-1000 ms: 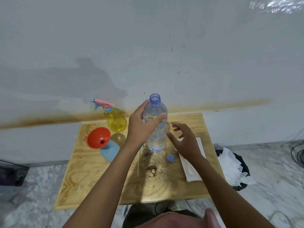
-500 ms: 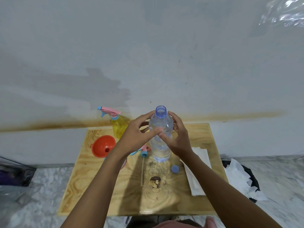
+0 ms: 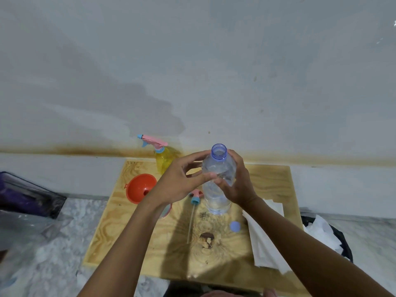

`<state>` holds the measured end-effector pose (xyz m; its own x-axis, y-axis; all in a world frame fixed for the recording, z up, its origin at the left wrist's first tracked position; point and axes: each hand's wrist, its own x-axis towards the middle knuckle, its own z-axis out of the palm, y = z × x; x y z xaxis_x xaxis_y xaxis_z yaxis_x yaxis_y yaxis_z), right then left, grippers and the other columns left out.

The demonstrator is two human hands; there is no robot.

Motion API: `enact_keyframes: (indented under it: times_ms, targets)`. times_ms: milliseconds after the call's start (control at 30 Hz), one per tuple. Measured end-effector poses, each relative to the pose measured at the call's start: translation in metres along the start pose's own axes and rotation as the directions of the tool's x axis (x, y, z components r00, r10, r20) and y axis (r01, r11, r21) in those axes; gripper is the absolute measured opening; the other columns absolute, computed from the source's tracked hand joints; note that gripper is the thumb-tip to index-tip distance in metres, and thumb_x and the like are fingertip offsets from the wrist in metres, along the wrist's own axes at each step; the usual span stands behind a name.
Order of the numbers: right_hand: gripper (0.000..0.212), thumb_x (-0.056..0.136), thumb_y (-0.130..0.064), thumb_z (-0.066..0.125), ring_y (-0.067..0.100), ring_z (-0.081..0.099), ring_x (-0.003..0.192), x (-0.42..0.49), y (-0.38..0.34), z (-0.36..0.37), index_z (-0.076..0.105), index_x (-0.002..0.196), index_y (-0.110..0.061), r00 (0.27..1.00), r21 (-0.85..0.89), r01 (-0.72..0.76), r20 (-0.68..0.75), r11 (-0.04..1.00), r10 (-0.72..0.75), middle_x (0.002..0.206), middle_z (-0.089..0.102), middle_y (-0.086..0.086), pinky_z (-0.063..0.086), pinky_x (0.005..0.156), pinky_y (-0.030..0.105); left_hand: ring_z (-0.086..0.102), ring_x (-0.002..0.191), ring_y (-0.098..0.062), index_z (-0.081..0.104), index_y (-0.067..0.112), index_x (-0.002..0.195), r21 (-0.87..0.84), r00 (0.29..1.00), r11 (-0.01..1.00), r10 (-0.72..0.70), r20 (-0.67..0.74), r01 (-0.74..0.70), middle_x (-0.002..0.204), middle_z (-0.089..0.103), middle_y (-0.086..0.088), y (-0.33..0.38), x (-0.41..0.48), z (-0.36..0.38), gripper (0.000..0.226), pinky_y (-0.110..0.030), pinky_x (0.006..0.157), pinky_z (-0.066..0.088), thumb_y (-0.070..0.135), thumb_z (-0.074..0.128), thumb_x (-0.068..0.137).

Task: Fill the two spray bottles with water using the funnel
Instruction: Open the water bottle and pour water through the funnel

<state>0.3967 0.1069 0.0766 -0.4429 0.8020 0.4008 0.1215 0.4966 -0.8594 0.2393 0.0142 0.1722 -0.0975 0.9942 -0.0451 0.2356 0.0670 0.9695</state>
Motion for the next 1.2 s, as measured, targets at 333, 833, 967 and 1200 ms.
enact_keyframes:
  times_ms: [333, 833, 967, 1200]
  targets:
    - [0.070, 0.080, -0.058, 0.061, -0.001, 0.052, 0.112, 0.006, -0.031, 0.006, 0.034, 0.135, -0.026, 0.998, -0.002, 0.029, -0.064, 1.000, -0.029, 0.127, 0.051, -0.006, 0.046, 0.089, 0.018, 0.061, 0.123, -0.010, 0.061, 0.025, 0.131, -0.066, 0.996, 0.998, 0.009, -0.094, -0.016, 0.129, 0.068, 0.006, 0.008, -0.006, -0.019, 0.050, -0.024, 0.099, 0.050, 0.016, 0.077, 0.084]
    - [0.068, 0.080, -0.058, 0.060, -0.022, 0.056, 0.099, 0.011, -0.102, 0.024, 0.039, 0.142, -0.039, 0.978, -0.065, -0.038, 0.203, 0.997, 0.051, 0.107, 0.055, -0.040, 0.044, 0.083, 0.004, 0.042, 0.137, -0.018, 0.040, 0.030, 0.148, 0.273, 0.858, 0.864, -0.284, -0.427, 0.422, 0.151, 0.041, 0.000, -0.082, -0.082, -0.119, 0.089, -0.033, 0.109, 0.036, 0.046, 0.084, 0.072]
    - [0.066, 0.078, -0.063, 0.060, -0.011, 0.063, 0.098, 0.001, -0.104, 0.035, 0.038, 0.138, -0.049, 0.953, -0.093, -0.084, 0.283, 0.992, 0.107, 0.108, 0.057, -0.040, 0.049, 0.082, 0.012, 0.044, 0.135, -0.016, 0.040, 0.022, 0.150, 0.286, 0.883, 0.880, -0.253, -0.396, 0.380, 0.146, 0.045, -0.001, -0.103, -0.081, -0.112, 0.094, -0.023, 0.104, 0.032, 0.040, 0.087, 0.071]
    - [0.061, 0.077, -0.065, 0.060, 0.010, 0.071, 0.090, -0.009, -0.098, 0.048, 0.037, 0.133, -0.060, 0.933, -0.142, -0.122, 0.321, 0.982, 0.162, 0.104, 0.073, -0.003, 0.057, 0.084, 0.041, 0.048, 0.124, -0.012, 0.041, 0.019, 0.149, 0.296, 0.902, 0.898, -0.201, -0.381, 0.325, 0.134, 0.047, 0.004, -0.113, -0.078, -0.111, 0.097, -0.027, 0.103, 0.040, 0.045, 0.087, 0.068]
